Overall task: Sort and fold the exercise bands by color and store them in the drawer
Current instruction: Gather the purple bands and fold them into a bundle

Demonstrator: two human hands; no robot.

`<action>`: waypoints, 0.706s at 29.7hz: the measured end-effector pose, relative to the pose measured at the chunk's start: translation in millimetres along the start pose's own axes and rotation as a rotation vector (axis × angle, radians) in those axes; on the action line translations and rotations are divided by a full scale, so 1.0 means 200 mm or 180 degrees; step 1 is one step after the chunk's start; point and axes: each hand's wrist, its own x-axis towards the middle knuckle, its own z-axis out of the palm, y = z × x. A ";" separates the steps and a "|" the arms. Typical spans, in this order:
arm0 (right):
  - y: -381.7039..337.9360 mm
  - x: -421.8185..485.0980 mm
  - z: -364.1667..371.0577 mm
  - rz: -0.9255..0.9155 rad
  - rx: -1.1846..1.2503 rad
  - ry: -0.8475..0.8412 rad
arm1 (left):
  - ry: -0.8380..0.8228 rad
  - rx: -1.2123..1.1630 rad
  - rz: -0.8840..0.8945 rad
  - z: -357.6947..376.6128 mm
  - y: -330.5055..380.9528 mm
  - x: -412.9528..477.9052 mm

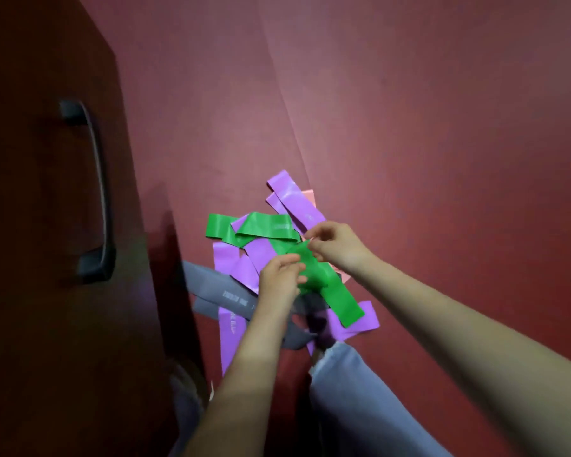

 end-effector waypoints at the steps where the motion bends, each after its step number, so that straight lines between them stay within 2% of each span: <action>1: 0.03 0.06 0.05 -0.0031 -0.0294 -0.0065 | 0.0007 0.0113 -0.0076 -0.03 -0.05 0.03; 4: 0.07 0.15 0.13 -0.0055 -0.0879 -0.0083 | 0.0253 0.0137 -0.0190 -0.13 -0.16 0.09; 6: 0.15 0.35 0.31 -0.0023 -0.0921 -0.0097 | 0.0538 0.0138 -0.0189 -0.18 -0.27 0.27; 10: 0.11 0.39 0.36 -0.0059 -0.1431 -0.0169 | 0.0446 -0.0167 -0.0110 -0.13 -0.27 0.25; 13: 0.18 0.41 0.47 0.0015 -0.1713 -0.0314 | 0.0702 -0.0570 -0.0097 -0.10 -0.29 0.32; 15: 0.23 0.39 0.52 0.0153 -0.1641 -0.0123 | 0.0850 -0.0822 -0.0128 -0.09 -0.32 0.34; 17: 0.26 0.38 0.54 0.0136 -0.1073 -0.0083 | 0.0988 -0.0846 -0.0006 -0.08 -0.33 0.33; 21: 0.29 0.28 0.48 -0.0146 0.0910 -0.0519 | 0.1451 -0.0765 0.0047 -0.11 -0.34 0.33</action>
